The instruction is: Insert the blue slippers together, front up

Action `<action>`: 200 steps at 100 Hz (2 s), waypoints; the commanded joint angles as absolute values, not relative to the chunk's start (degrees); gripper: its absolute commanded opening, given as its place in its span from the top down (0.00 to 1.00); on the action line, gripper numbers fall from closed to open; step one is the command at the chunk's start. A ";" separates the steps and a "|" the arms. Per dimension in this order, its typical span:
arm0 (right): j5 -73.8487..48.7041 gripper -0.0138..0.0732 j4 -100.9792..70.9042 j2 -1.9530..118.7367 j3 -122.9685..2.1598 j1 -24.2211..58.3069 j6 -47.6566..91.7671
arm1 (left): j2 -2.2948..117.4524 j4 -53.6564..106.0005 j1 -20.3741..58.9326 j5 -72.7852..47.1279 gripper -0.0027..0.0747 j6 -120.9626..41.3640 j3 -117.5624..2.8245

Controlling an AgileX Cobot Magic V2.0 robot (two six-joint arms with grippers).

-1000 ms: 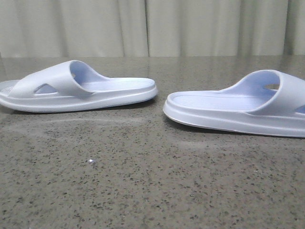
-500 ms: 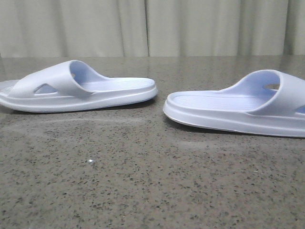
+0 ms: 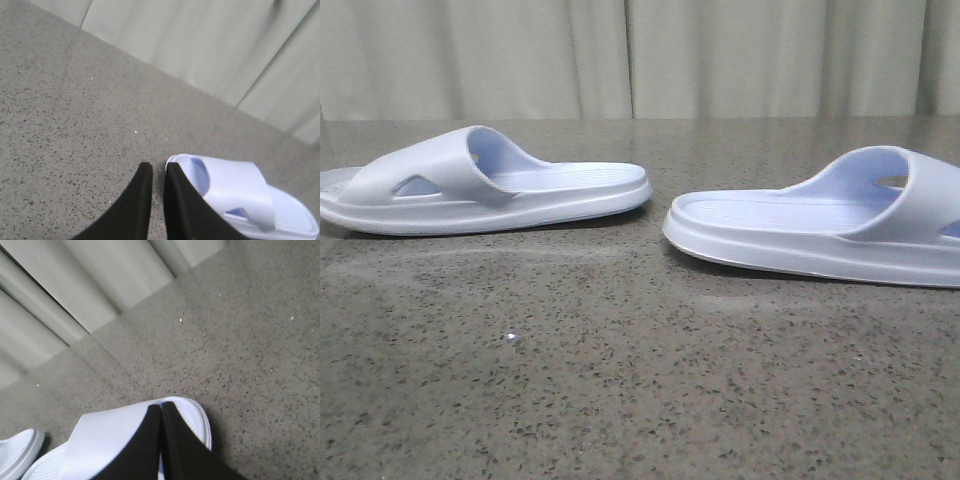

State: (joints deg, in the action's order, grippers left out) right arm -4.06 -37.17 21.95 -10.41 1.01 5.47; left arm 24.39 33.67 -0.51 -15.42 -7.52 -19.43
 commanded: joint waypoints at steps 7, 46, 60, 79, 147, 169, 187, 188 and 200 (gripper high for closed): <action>-7.93 0.93 -34.96 36.94 -20.31 0.76 6.36 | 35.75 28.60 -0.65 -20.51 0.95 -7.72 -29.71; -20.25 0.82 -30.89 46.20 -32.15 0.76 9.39 | 43.77 31.62 -0.65 -22.48 0.75 -12.26 -33.09; -22.13 0.61 -30.14 46.20 -33.32 0.76 9.39 | 44.49 32.22 -0.65 -22.20 0.57 -12.26 -33.09; -24.05 0.56 -29.60 46.20 -33.32 -1.26 9.39 | 46.39 33.43 -0.65 -22.31 0.54 -12.30 -33.09; -33.67 0.56 -34.33 57.92 -35.63 -11.53 21.91 | 49.69 38.12 -0.65 -22.67 0.54 -16.73 -33.09; -34.46 0.56 -38.69 60.91 -35.63 -12.53 27.22 | 49.81 38.12 -0.65 -22.67 0.54 -16.75 -33.09; -39.39 0.56 -46.71 63.90 -36.67 -15.15 36.05 | 49.81 38.12 -0.65 -22.67 0.54 -16.75 -33.09; -39.92 0.56 -47.40 64.09 -36.78 -15.29 36.74 | 49.81 38.12 -0.65 -22.67 0.54 -16.75 -33.09; -42.17 0.59 -49.69 65.44 -37.18 -15.88 38.90 | 49.81 38.12 -0.65 -22.67 0.54 -16.75 -33.09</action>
